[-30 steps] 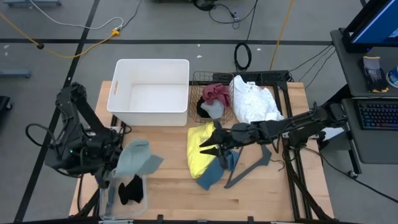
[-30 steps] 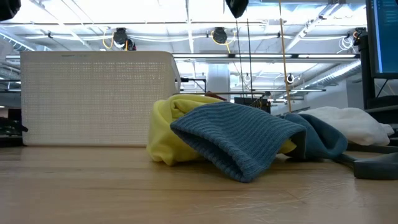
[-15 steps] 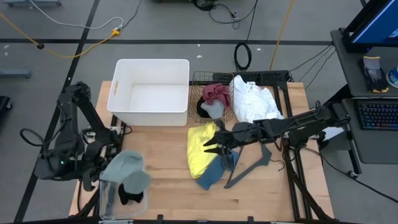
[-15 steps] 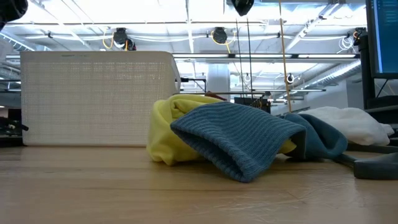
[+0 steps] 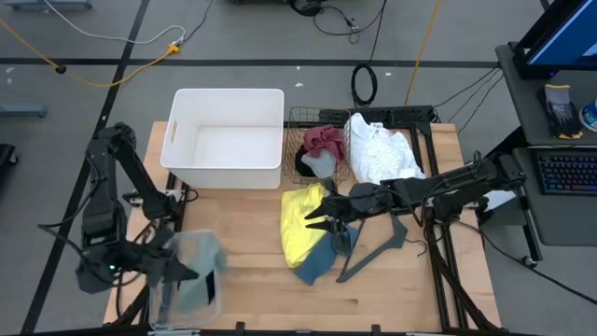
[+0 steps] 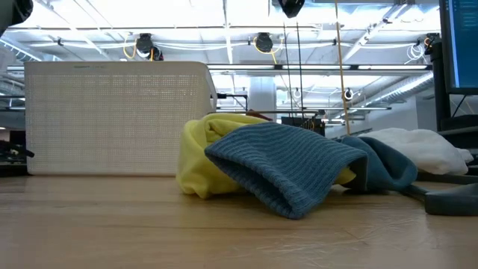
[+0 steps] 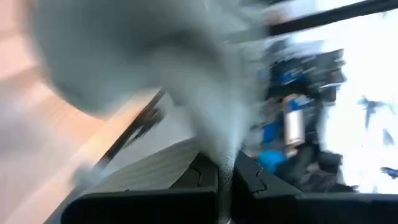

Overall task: Pick & Place Cloths
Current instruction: Put the gray sock into the transparent bin

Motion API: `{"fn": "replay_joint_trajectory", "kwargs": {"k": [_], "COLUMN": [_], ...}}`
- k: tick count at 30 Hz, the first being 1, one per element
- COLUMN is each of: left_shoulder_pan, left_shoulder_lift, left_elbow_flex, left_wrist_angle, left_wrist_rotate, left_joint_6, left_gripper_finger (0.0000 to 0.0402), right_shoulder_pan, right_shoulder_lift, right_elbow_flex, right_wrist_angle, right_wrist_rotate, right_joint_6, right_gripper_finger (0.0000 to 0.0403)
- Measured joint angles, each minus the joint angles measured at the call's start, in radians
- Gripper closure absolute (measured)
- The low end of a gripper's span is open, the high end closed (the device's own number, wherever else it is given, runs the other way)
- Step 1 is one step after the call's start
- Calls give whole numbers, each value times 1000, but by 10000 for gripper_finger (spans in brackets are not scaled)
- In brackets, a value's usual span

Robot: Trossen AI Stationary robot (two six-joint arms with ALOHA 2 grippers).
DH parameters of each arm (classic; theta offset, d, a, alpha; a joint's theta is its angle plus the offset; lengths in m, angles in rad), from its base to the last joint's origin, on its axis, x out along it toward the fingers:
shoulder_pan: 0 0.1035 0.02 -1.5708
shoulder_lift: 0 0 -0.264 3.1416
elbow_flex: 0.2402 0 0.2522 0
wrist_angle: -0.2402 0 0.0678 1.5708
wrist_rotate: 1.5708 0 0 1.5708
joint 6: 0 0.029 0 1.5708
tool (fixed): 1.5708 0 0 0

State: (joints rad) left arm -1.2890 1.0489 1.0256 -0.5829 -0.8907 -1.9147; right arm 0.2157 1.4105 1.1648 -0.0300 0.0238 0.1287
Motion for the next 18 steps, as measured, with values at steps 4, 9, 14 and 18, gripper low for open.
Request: {"fn": "replay_joint_trajectory", "kwargs": {"k": [4,9,14,18], "left_shoulder_pan": [21,35,53,52], "left_shoulder_lift": [0,-3,-3,-3], "left_elbow_flex": [0,0,0,0], "left_wrist_angle": [-118,-150,-241,-366], "left_wrist_rotate": [190,266,375,454], "left_joint_6": [-153,-170,-225,-335], "left_gripper_finger": [401,401,401,401], "right_shoulder_pan": [0,0,0,0], "right_shoulder_lift": [0,0,0,0], "right_elbow_flex": [0,0,0,0], "right_wrist_angle": [0,0,-1,-1], "right_wrist_rotate": [0,0,0,0], "right_joint_6": [14,16,16,16], "right_gripper_finger": [314,314,314,314]}}
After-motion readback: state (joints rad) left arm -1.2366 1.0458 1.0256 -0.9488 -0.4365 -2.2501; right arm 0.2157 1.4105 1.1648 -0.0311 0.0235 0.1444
